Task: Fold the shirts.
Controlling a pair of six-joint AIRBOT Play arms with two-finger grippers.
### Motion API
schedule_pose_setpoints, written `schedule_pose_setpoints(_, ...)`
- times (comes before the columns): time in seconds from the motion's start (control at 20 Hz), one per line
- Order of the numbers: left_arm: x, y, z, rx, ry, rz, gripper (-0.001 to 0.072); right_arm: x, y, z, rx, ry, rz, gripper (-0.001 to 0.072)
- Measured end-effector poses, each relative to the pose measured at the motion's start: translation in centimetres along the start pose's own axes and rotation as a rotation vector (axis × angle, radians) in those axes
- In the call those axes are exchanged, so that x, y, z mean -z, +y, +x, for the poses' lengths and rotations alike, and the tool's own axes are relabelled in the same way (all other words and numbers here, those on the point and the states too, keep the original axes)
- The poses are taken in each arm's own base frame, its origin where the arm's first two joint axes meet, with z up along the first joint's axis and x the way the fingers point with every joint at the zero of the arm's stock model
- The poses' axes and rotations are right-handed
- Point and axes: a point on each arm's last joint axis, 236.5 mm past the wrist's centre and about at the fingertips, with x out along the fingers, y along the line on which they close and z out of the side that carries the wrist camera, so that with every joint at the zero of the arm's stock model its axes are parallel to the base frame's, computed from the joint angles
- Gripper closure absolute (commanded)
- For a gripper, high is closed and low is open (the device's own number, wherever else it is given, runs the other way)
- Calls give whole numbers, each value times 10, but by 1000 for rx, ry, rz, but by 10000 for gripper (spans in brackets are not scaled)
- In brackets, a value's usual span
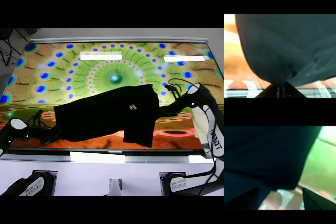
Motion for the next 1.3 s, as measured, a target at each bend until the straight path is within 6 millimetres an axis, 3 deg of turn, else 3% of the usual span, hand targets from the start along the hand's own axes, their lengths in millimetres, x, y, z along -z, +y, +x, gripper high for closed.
schedule_pose_setpoints(0.05,0,-2,-2,4,-9,6,672,-3,4,5,-11,-1,1,171)
schedule_pose_setpoints(0.1,-1,-4,-5,7,-18,11,672,-5,6,9,-14,-1,5,221)
schedule_pose_setpoints(0.15,-1,-5,-7,9,-26,17,672,-9,9,14,-23,-12,10,388)
schedule_pose_setpoints(0.2,-2,-6,-8,11,-33,21,672,-11,10,18,-30,-17,21,618)
schedule_pose_setpoints(0.25,-2,-7,-10,12,-38,24,672,-11,9,22,-29,-10,22,688)
schedule_pose_setpoints(0.4,-10,-14,-18,22,-64,42,672,-4,17,19,-42,20,-12,689)
schedule_pose_setpoints(0.45,-18,-21,-26,28,-93,58,672,-8,18,8,-26,5,-42,689)
schedule_pose_setpoints(0.55,-47,-45,-57,52,-194,126,673,-34,29,-33,16,-107,-128,691)
schedule_pose_setpoints(0.6,-67,-65,-84,68,-277,180,672,-50,35,-63,58,-185,-185,691)
schedule_pose_setpoints(0.65,-86,-88,-118,87,-374,239,672,-74,43,-108,131,-309,-250,690)
schedule_pose_setpoints(0.7,-106,-119,-166,115,-502,311,672,-92,54,-155,204,-424,-312,690)
schedule_pose_setpoints(0.75,-117,-152,-218,144,-633,386,672,-109,72,-217,301,-577,-380,690)
schedule_pose_setpoints(0.8,-121,-190,-283,183,-794,475,672,-118,95,-283,399,-743,-439,690)
schedule_pose_setpoints(0.9,-97,-253,-409,243,-1100,636,673,-103,148,-418,627,-1063,-535,690)
schedule_pose_setpoints(1.0,-44,-293,-507,300,-1344,752,672,-48,210,-524,814,-1330,-606,690)
schedule_pose_setpoints(1.05,-16,-305,-539,328,-1428,788,672,-19,234,-555,876,-1410,-628,689)
schedule_pose_setpoints(1.15,30,-313,-573,360,-1516,833,673,33,267,-586,957,-1491,-651,690)
schedule_pose_setpoints(1.3,49,-304,-568,305,-1494,845,673,80,287,-595,1013,-1505,-655,690)
